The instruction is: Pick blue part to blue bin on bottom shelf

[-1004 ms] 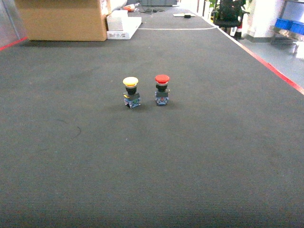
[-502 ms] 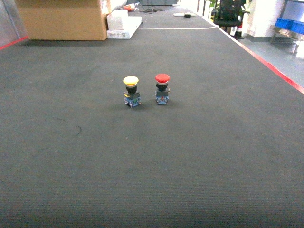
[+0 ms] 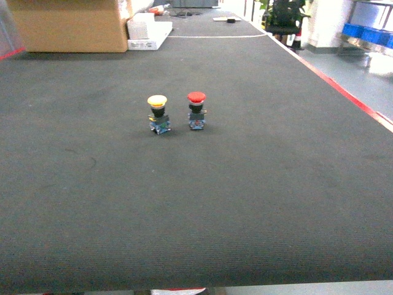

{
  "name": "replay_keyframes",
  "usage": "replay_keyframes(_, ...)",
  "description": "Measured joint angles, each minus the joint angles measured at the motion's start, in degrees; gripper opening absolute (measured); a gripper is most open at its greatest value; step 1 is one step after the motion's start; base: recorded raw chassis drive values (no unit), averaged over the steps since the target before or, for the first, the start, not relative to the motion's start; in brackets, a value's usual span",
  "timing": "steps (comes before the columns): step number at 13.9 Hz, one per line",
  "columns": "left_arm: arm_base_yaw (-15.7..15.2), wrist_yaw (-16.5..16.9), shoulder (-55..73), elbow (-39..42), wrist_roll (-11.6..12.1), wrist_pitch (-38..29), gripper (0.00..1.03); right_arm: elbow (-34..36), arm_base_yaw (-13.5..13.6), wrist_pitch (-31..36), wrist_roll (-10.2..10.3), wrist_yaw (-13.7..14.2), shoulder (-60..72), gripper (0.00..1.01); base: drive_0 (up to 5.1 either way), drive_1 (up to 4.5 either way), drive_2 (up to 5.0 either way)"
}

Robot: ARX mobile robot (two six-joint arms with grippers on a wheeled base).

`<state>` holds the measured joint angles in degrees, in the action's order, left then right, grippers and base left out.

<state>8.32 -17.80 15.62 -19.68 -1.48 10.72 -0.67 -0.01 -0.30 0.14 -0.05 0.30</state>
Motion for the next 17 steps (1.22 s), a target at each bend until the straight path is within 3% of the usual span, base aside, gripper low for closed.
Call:
replay_keyframes(10,0.0,0.0,0.0,0.0,0.0,0.0,0.44,0.0,0.0,0.0,0.0,0.0,0.0,0.98,0.0,-4.29,4.2)
replay_keyframes(17,0.0,0.0,0.0,0.0,0.0,0.0,0.44,0.0,0.0,0.0,0.0,0.0,0.0,0.98,-1.6,-1.57,-1.6)
